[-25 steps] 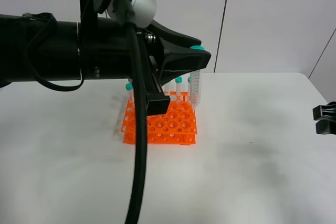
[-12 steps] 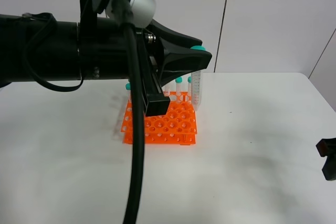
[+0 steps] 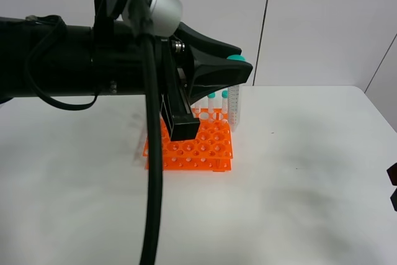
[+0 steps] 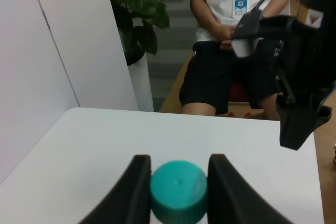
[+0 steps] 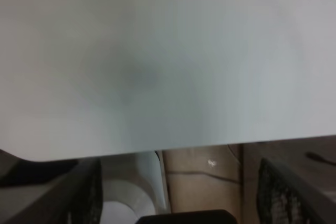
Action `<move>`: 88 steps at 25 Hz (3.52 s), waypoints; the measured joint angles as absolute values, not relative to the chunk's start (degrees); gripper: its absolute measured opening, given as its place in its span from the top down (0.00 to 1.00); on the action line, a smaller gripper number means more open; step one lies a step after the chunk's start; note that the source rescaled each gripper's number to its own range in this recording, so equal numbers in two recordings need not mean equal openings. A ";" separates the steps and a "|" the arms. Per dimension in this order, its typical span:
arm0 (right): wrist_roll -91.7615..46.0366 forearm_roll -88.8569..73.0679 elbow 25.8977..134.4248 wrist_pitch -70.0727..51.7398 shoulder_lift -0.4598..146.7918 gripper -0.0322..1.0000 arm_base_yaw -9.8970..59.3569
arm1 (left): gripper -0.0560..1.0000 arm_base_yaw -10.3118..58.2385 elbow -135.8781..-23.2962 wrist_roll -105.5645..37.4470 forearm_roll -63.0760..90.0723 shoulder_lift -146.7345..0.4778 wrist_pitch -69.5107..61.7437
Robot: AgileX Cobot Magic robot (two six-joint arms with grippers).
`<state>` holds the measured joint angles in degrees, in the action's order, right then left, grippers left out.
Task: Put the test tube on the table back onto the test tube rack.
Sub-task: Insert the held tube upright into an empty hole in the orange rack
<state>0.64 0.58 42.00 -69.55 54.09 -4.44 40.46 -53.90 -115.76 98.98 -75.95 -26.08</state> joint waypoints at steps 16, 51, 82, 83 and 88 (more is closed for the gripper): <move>0.00 -0.80 41.70 -68.24 24.29 0.20 -4.44 | 0.95 40.46 -53.90 -115.83 98.98 -75.95 -26.34; 3.17 2.83 28.60 -59.28 -0.35 0.20 -4.44 | 0.95 40.46 -53.90 -116.42 98.98 -75.95 -27.38; 3.17 2.83 28.60 -59.23 -0.35 0.20 -4.44 | 0.95 40.46 -53.90 -99.20 86.26 -75.95 -14.19; 3.17 2.83 28.60 -59.23 -0.35 0.20 -4.44 | 0.95 40.46 -53.90 -95.55 82.96 -75.95 -12.78; 3.17 2.83 28.60 -59.23 -0.35 0.20 -4.44 | 0.95 40.46 -53.90 -70.52 61.54 -75.95 -3.48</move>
<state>3.17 2.83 28.60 -59.23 -0.35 -4.44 40.46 -53.90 -70.52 61.54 -75.95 -3.48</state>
